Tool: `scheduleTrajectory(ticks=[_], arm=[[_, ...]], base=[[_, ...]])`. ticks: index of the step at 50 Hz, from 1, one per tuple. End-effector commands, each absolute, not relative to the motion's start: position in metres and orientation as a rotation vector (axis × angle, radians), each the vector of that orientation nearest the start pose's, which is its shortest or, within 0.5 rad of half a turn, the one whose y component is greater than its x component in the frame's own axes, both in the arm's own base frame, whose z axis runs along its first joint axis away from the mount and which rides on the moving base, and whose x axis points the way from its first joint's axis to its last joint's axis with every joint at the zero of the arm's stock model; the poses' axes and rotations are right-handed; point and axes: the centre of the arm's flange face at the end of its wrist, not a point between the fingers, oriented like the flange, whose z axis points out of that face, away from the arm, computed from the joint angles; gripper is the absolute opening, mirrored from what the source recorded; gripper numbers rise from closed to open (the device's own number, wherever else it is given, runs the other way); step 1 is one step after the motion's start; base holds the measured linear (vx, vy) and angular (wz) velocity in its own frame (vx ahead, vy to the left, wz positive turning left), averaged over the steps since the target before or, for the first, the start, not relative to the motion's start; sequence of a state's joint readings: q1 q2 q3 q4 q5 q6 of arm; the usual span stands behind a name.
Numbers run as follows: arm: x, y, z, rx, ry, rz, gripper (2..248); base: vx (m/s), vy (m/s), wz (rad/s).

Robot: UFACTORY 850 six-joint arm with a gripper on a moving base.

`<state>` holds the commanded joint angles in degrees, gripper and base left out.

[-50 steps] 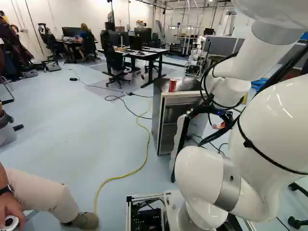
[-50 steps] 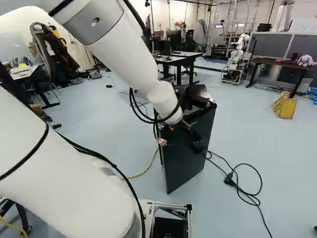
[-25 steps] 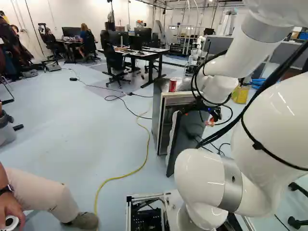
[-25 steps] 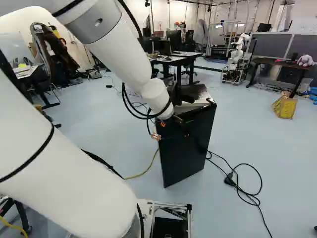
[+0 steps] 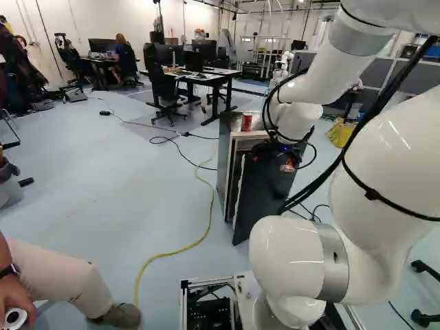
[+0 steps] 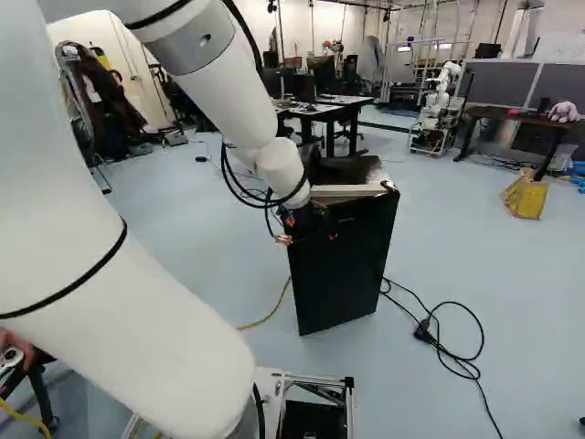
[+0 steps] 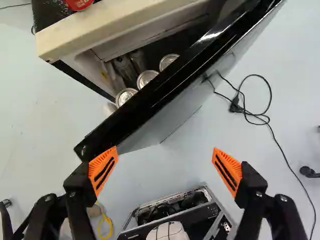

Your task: Grab a drink from the fridge

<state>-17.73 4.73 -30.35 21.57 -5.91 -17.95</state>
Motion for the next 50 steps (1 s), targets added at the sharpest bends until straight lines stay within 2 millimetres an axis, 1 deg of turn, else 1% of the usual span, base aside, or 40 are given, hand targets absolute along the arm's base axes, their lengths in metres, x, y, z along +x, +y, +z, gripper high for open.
scheduleTrajectory(ticks=[15,33,50], arm=[[0.366,-0.111,0.412,-3.014,0.539,-0.809,247],[0.358,-0.107,0.412,-3.014,0.533,-0.816,247],[0.367,-0.11,0.397,-3.036,0.523,-0.822,247]], base=[[0.0,0.0,0.0],[0.0,0.0,0.0],[0.0,0.0,0.0]])
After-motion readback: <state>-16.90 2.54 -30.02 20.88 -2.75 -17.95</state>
